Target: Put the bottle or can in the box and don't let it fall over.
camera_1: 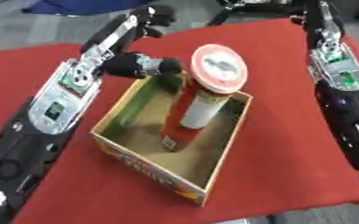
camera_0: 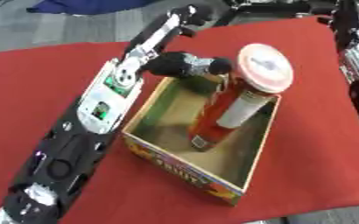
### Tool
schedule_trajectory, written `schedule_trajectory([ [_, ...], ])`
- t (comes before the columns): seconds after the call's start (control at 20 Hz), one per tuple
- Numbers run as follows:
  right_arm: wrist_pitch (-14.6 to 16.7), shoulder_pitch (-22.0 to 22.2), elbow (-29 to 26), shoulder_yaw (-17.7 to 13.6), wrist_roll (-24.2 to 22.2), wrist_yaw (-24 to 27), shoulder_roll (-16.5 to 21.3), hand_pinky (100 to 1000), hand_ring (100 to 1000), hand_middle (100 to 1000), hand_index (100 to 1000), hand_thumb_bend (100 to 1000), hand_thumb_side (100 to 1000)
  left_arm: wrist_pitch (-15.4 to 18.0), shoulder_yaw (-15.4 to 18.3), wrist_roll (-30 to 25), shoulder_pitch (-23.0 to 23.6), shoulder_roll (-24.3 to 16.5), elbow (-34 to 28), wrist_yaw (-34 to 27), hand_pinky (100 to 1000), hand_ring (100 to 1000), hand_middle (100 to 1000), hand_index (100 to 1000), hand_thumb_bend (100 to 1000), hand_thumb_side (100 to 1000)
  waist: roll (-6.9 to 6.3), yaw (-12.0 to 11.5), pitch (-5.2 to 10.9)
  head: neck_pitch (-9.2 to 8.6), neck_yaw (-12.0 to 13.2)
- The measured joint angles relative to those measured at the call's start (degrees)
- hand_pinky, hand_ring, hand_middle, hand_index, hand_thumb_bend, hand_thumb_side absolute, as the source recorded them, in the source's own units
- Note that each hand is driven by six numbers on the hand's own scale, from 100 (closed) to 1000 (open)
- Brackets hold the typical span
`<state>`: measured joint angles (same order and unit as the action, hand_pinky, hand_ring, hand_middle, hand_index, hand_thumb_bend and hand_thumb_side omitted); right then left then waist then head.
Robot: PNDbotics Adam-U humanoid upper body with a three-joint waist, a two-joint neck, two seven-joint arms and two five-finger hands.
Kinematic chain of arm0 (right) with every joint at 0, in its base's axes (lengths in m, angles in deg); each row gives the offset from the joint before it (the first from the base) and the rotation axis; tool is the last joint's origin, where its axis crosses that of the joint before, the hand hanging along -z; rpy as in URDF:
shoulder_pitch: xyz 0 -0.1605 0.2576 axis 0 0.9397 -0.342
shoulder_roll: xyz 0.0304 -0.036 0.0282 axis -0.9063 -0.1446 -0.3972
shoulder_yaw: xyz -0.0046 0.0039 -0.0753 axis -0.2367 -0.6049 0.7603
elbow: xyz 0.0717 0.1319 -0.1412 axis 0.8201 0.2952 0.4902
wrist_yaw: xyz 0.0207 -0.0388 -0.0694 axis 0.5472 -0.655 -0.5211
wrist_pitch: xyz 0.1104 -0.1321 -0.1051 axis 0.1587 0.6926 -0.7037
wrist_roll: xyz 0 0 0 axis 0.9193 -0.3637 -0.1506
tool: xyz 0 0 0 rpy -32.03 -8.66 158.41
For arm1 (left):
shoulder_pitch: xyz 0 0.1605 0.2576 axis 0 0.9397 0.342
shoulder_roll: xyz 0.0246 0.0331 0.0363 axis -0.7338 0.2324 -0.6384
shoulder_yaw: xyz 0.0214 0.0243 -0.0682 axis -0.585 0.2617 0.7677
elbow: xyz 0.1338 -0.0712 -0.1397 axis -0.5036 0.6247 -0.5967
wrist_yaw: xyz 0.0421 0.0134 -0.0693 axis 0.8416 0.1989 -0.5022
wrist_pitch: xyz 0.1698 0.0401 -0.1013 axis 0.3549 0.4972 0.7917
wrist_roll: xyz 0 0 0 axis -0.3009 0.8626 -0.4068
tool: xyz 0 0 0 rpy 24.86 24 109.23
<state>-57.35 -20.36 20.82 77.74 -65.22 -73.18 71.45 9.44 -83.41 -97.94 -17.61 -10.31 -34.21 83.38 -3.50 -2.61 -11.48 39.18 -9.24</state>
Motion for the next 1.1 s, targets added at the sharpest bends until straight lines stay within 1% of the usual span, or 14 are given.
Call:
schedule_trajectory([
  [0.05, 0.0, 0.02, 0.0, -0.01, 0.05, 0.01, 0.0, 872, 778, 821, 878, 100, 977, -0.08, 0.23, 0.15, 0.18, -0.33, -0.03, -0.34, 828, 873, 785, 884, 912, 597, 0.0, -0.12, 0.01, 0.0, -0.03],
  [0.1, -0.01, 0.03, 0.0, -0.01, 0.13, 0.01, 0.01, 872, 778, 821, 878, 100, 976, -0.2, 0.4, 0.29, 0.39, -0.71, -0.09, -0.74, 824, 870, 782, 881, 888, 589, 0.01, -0.23, 0.02, 0.0, -0.07],
  [0.2, 0.02, 0.18, 0.0, -0.05, 0.23, 0.1, 0.04, 872, 777, 821, 878, 100, 975, -0.58, 1.0, 0.89, 0.87, -1.64, -0.42, -1.82, 820, 867, 779, 879, 867, 583, 0.02, -0.54, 0.14, 0.0, -0.31],
  [0.55, 0.3, 1.05, 0.0, -0.3, 0.57, 0.49, 0.61, 872, 777, 820, 878, 100, 972, -2.4, 4.77, 5.02, 4.1, -7.37, -1.2, -6.58, 803, 857, 771, 865, 810, 564, 0.16, -1.69, 0.46, 0.0, -1.1],
  [0.95, 0.45, 1.69, 0.0, -0.78, 1.22, 0.8, 1.7, 872, 777, 820, 879, 100, 971, -3.5, 9.28, 9.98, 8.66, -15.98, -1.37, -10.69, 799, 857, 773, 865, 797, 551, 0.96, -2.53, 0.54, 0.04, -1.89],
  [1.1, 0.44, 1.85, 0.0, -0.8, 1.33, 1.02, 2.01, 872, 777, 820, 879, 100, 969, -3.65, 9.85, 10.79, 9.01, -17.14, -1.29, -11.37, 797, 857, 778, 865, 780, 540, 1.06, -2.68, 0.54, 0.05, -1.98],
])
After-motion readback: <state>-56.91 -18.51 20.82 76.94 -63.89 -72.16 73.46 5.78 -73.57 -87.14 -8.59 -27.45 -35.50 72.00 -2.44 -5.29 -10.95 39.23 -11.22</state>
